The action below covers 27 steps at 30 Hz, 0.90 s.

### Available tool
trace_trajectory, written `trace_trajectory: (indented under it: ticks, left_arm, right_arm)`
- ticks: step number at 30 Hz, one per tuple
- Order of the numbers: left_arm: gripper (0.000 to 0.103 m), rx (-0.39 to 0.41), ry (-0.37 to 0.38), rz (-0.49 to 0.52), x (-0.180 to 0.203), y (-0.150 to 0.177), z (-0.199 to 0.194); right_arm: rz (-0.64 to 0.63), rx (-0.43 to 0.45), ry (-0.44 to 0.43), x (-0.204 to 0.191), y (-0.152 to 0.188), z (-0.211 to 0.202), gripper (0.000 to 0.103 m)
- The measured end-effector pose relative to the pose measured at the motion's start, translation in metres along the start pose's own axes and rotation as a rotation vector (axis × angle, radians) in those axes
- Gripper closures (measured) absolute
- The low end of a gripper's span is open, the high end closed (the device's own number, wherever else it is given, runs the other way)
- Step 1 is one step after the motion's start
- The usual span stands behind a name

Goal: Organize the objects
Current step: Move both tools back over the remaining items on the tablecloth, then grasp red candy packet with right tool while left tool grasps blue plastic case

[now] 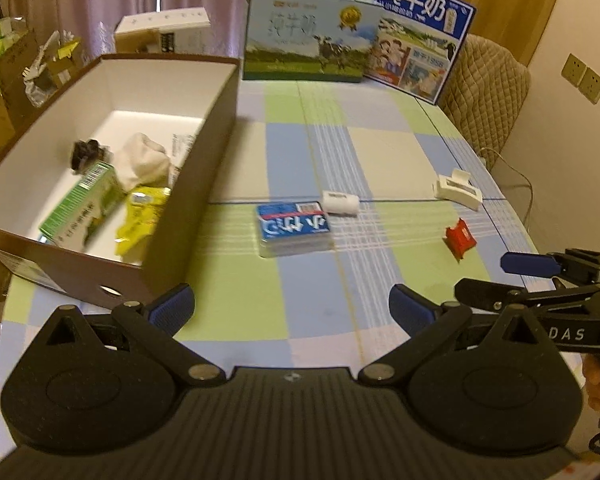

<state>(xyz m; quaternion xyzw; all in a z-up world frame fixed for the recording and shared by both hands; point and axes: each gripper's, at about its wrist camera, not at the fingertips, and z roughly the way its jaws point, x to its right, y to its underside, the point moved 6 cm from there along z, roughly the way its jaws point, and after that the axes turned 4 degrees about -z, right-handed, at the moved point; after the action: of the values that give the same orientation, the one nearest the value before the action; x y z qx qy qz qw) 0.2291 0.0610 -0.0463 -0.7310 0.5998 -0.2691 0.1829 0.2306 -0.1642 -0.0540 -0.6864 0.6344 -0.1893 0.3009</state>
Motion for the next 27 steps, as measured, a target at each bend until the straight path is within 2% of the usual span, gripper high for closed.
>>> trace_trajectory:
  ticks: [13,27]
  left_arm:
    - [0.001,-0.024,-0.019,-0.005,0.037,0.001,0.037]
    - [0.001,-0.038,-0.091,-0.014,0.04,-0.013,0.085]
  right_arm:
    - [0.034,0.018,0.071,0.078,0.013,0.011,0.029]
    - [0.005,0.033,0.083,0.131,0.001,0.072,0.03]
